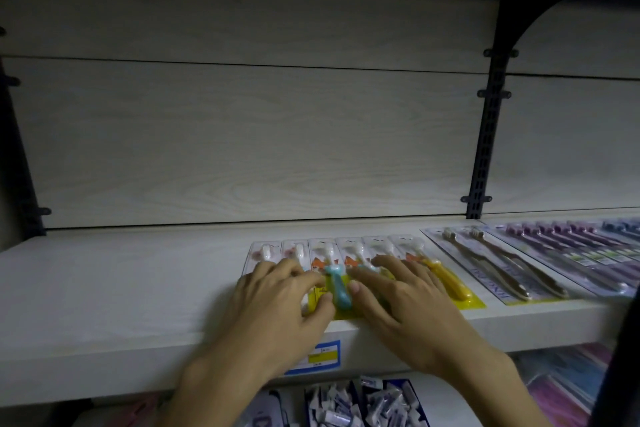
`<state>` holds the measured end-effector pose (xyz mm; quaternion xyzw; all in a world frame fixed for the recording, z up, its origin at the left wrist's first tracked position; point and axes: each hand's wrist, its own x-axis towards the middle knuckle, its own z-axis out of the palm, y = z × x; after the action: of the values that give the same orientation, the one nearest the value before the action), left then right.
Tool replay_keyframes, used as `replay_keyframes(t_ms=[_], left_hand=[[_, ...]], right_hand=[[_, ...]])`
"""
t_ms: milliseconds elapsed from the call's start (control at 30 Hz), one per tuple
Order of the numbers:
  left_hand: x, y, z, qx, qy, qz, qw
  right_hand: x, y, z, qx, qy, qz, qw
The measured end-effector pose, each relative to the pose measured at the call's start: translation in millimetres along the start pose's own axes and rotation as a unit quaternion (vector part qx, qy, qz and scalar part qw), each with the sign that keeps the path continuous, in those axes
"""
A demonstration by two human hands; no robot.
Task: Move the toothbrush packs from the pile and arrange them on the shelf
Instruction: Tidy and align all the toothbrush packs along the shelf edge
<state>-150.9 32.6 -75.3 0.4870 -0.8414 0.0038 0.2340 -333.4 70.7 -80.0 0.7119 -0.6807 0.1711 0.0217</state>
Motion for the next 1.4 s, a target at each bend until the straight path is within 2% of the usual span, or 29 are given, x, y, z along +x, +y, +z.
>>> replay_keyframes(t_ms=[133,200,300,467,700,833,1100,1400], left_hand=[[6.3,11.2,3.8,-0.016,-0.011,0.02,1.0],[8.6,16.7,7.7,-0.016,-0.031,0.024,0.999],[9.5,24.3,12.4,-0.007,-0.054,0.021,0.998],[10.4,29.9,15.0,-0.013,-0.058,0.007,0.998],[5.7,34.0,20.7,0.003,-0.017,-0.006,1.0],[3.7,35.3,21.6,0.028,0.023,-0.025,0.999],[-3.8,44.4,25.7,0.06,0.041,-0.059,0.996],[-16.3,56.2,14.1,0.084,0.063,-0.056,0.993]], right_hand=[[4.2,23.6,-5.4,-0.048,0.024,0.04,0.998],[8.6,38.6,-5.0,-0.038,0.003,0.066,0.997],[11.8,57.1,3.2,-0.007,-0.014,0.049,0.999],[10.0,64.4,11.9,-0.01,0.003,0.029,1.0],[-3.9,58.5,-4.7,-0.008,-0.015,0.038,0.999],[-5.0,66.1,-2.2,-0.016,0.003,0.029,0.999],[-10.3,72.7,-5.1,-0.031,0.036,0.009,0.999],[-32.2,66.1,-26.0,-0.027,0.009,0.037,0.999]])
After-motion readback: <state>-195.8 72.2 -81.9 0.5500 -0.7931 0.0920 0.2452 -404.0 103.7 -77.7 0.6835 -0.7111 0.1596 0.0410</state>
